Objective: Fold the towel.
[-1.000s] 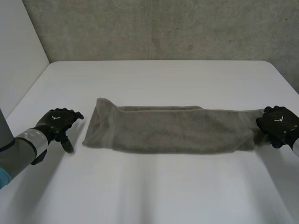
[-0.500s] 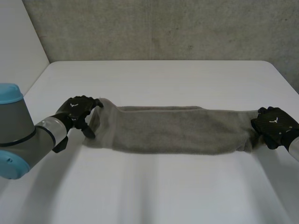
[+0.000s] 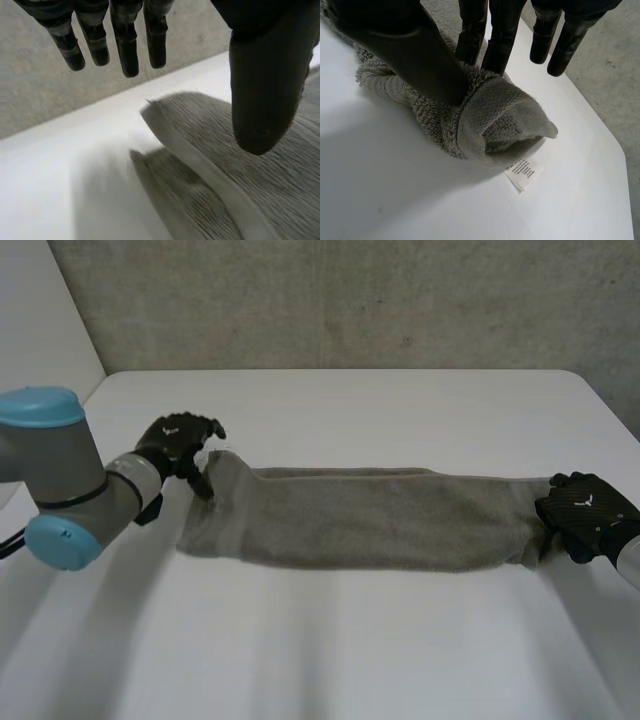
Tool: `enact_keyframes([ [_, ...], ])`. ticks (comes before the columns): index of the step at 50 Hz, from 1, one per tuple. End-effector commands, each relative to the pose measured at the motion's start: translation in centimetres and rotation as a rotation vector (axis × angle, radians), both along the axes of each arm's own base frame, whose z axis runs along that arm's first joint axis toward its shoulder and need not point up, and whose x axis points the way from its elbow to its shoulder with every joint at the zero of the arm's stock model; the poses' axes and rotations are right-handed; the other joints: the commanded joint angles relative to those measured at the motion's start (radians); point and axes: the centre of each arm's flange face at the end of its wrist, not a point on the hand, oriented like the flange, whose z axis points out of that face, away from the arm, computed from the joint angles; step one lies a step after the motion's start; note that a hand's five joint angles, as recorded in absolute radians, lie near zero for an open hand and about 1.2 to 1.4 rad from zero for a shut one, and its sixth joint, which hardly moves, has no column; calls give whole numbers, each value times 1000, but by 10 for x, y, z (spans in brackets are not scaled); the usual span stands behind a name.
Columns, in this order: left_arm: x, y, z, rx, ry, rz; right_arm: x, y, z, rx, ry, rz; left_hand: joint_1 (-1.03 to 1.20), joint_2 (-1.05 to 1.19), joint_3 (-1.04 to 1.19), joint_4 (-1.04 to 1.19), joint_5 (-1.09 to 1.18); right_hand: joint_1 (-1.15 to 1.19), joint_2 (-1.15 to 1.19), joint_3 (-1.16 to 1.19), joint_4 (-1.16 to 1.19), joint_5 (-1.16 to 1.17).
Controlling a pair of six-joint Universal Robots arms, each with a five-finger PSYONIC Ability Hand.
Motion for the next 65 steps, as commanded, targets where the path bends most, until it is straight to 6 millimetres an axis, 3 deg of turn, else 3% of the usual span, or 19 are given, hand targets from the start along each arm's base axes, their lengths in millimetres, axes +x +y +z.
enact_keyframes([
  [1, -1, -25, -1, -46, 15, 33, -1, 0, 0, 1, -1, -1, 63, 64, -43, -50, 55, 93, 101, -7, -60, 62],
  [10, -1, -33, -18, 0, 3, 35, -1, 0, 0, 1, -1, -3, 84, 85, -43, -50, 75, 93, 101, -7, -60, 62],
  [14, -3, -36, -22, -3, 6, 18, -2, 0, 0, 1, -1, -4, 330, 331, -43, -50, 321, 93, 101, -7, -60, 62],
  [28, -10, -31, -30, 18, 8, -20, -2, 0, -1, 3, 0, -7, 307, 308, -43, -50, 298, 93, 101, -7, -60, 62],
  [33, -9, -30, -29, 26, 8, -19, -2, 0, -1, 3, 0, -7, 618, 619, -43, -50, 610, 93, 101, -7, -60, 62],
  [35, -5, -31, -28, 29, 0, -9, -2, 0, -1, 3, 0, -7, 913, 914, -43, -50, 904, 93, 101, -7, -60, 62],
  [37, -3, -32, -25, 22, -2, 1, -3, -1, -1, 1, 2, -6, 961, 962, -43, -50, 952, 93, 101, -7, -60, 62],
  [43, 8, -39, -9, -14, 5, 28, -3, -1, -1, 1, 2, -6, 961, 962, -43, -50, 953, 93, 101, -7, -60, 62],
  [47, 20, -46, -8, -19, -1, 53, -2, 0, -1, 1, 2, -5, 961, 962, -43, -50, 953, 93, 101, -7, -60, 62],
  [52, 18, -48, -9, -49, -40, 34, -2, 0, -1, 3, 0, -5, 961, 962, -43, -50, 953, 93, 101, -7, -60, 62],
  [63, 4, -46, -46, -87, -237, -37, -2, 2, -3, 11, -1, -5, 961, 962, -43, -50, 953, 93, 101, -7, -60, 62],
  [64, 6, -46, -50, -88, -265, -28, -2, 2, -3, 9, -1, -5, 877, 878, -43, -50, 869, 93, 101, -7, -60, 62],
  [65, 8, -47, -51, -89, -289, -10, -2, 2, -3, 9, -1, -5, 534, 535, -43, -50, 525, 93, 101, -7, -60, 62],
])
